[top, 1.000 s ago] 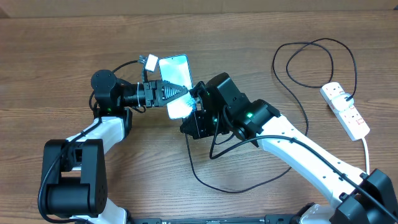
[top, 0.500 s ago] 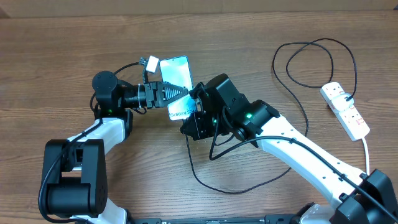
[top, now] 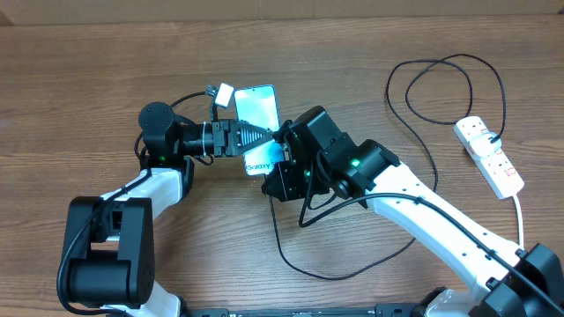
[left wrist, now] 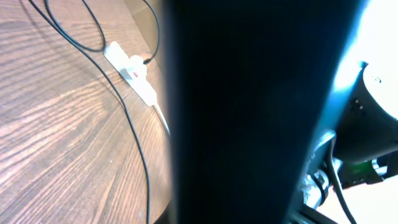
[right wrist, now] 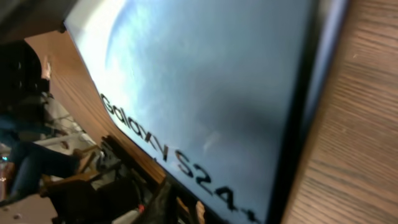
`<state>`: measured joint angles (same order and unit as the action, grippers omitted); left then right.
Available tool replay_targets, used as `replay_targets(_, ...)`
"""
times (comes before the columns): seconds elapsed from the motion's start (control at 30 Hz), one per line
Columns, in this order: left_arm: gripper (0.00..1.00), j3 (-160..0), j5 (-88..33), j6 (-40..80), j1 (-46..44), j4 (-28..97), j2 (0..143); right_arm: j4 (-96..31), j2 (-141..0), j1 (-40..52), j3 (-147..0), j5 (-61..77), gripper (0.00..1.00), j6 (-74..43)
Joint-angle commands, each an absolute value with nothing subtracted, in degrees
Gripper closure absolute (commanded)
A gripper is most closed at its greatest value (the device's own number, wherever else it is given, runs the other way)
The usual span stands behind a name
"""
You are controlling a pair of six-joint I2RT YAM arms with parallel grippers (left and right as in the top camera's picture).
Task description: Plug charger to phone and switch on socket
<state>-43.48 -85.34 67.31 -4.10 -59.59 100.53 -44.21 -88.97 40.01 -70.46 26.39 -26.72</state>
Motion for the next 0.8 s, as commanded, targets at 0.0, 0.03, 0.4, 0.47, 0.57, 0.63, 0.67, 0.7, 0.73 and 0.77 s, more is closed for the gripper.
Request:
replay_targets(0.0, 0.96, -43.0, -90.6, 66.3, -4.8, -60.1, 100.2, -44.6, -86.1, 38.9, -72.5, 22.5, 0.81, -26.5)
replay_targets(0.03, 0.96, -43.0, -90.5, 66.3, -4.8, -60.1, 100.2, -44.6, -85.4, 38.9, -72.5, 22.5, 0.77, -26.5)
replay_targets(0.4, 0.96, -43.0, -89.3, 64.8, -5.7, -59.7, 100.2, -48.5, -77.6, 38.9, -72.5, 8.8, 0.41, -26.5)
replay_targets(0.47, 0.96, -43.0, -87.3, 63.4, -6.6, -57.9, 100.3, -50.7, -75.5, 38.9, -72.5, 5.0, 0.35, -26.5)
replay_targets(0.57, 0.96, -43.0, -82.0, 56.7, -8.6, -49.6, 100.3, -54.2, -71.8, 38.9, -72.5, 0.3, 0.26, -26.6)
replay_targets(0.63, 0.96, -43.0, -77.6, 51.8, -9.9, -42.2, 100.3, -56.1, -69.4, 38.9, -72.5, -1.5, 0.21, -26.6)
replay_targets(0.67, 0.96, -43.0, -75.0, 49.2, -10.5, -38.3, 100.3, -56.9, -68.2, 38.9, -72.5, -2.0, 0.19, -26.6)
replay_targets(0.7, 0.96, -43.0, -71.8, 46.9, -11.1, -34.0, 100.3, -57.6, -67.1, 38.9, -72.5, -2.4, 0.17, -26.6)
replay_targets(0.73, 0.96, -43.1, -68.4, 45.3, -11.6, -30.2, 100.3, -58.2, -66.2, 38.9, -72.5, -2.5, 0.16, -26.6)
replay_targets(0.77, 0.96, -43.1, -65.5, 44.1, -12.3, -27.0, 100.3, -58.7, -65.0, 38.9, -72.5, -2.5, 0.15, -26.6)
